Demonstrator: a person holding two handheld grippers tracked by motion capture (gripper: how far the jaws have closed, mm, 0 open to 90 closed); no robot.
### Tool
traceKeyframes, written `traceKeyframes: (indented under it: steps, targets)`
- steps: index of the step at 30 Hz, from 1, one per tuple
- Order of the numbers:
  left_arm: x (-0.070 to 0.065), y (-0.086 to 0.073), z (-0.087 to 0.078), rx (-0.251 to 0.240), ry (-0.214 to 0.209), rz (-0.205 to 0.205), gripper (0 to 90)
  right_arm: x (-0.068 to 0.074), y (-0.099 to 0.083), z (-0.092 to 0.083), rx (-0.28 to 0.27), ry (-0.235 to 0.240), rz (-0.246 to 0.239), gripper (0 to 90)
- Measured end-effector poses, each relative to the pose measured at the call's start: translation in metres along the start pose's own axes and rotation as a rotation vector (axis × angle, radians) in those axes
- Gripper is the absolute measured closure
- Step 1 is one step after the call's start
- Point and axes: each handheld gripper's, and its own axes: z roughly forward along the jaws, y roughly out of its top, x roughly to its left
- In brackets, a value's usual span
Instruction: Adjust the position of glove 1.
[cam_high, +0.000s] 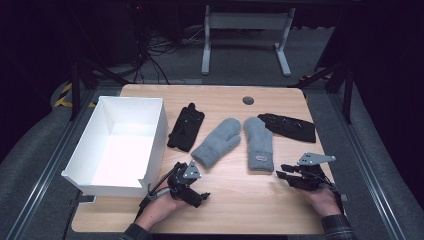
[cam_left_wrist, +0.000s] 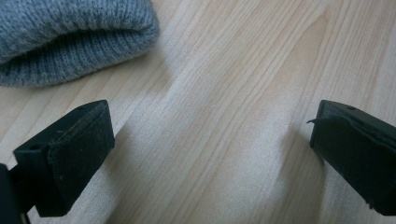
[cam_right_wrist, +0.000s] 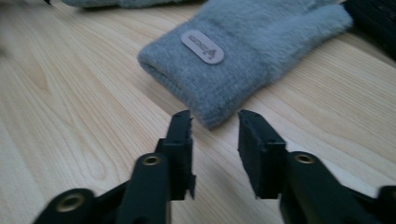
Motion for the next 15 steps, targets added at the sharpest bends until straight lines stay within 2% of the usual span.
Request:
traceKeyframes:
  steps: [5, 15]
  targets:
    - [0.000, 0.000, 0.000, 0.000, 0.000, 0.005, 0.1, 0.000, 0.013, 0.005, -0.010, 0.054, -0.015, 89.0]
    - [0.001, 0.000, -0.001, 0.002, -0.002, 0.009, 0.1, -0.008, 0.033, 0.016, -0.044, 0.064, -0.023, 90.0]
